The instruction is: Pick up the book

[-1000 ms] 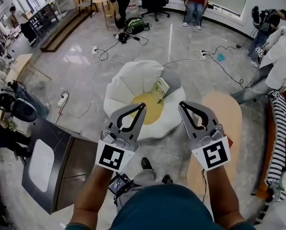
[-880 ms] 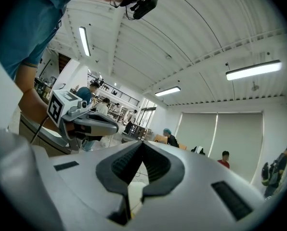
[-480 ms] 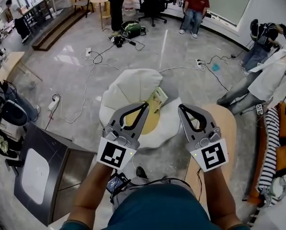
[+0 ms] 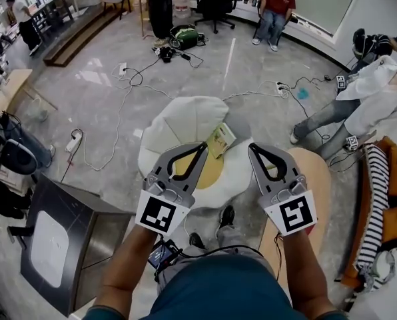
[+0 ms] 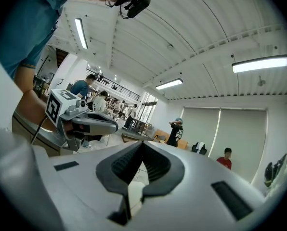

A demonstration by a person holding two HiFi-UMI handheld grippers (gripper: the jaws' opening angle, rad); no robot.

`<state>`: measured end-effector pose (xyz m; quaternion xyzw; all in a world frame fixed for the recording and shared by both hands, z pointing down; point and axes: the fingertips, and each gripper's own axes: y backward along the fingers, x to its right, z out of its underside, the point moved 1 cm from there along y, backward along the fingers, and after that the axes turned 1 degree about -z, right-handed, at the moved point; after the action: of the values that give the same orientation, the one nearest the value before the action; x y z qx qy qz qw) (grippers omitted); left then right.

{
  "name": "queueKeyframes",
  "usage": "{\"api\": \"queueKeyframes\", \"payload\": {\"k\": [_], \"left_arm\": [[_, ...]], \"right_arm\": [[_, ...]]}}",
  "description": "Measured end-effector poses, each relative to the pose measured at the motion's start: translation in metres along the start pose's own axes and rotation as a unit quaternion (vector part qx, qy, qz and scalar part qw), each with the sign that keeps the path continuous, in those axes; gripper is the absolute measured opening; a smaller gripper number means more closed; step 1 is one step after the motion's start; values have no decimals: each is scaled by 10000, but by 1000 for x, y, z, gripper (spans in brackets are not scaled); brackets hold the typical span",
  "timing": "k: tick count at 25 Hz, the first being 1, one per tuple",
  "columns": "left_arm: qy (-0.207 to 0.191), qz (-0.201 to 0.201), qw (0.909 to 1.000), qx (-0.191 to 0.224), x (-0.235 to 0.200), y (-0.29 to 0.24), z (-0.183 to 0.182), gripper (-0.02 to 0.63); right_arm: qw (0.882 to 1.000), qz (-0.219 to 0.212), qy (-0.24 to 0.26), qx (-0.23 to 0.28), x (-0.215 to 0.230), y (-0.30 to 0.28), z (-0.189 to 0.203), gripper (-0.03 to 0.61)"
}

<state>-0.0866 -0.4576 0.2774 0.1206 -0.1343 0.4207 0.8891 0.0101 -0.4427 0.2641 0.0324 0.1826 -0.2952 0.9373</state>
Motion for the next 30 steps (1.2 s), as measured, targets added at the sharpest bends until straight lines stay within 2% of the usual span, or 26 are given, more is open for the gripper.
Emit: {"api": "queueKeyframes", "payload": {"k": [8, 18, 24, 30], "left_arm": [[-43, -9, 9996, -283, -14, -52, 25, 3], [-25, -155, 9975, -690, -23, -142, 60, 5], [82, -269, 9946, -1002, -17, -185, 82, 4], [278, -307, 9919, -1200, -10, -209, 102, 3]], "right_arm": [[9997, -179, -180, 28, 42, -31, 33, 12], [9979, -534, -348, 82, 121, -69, 91, 12], [9954, -782, -552, 43, 158, -83, 131, 12], [9922, -986, -750, -124, 174, -100, 169, 12]]}}
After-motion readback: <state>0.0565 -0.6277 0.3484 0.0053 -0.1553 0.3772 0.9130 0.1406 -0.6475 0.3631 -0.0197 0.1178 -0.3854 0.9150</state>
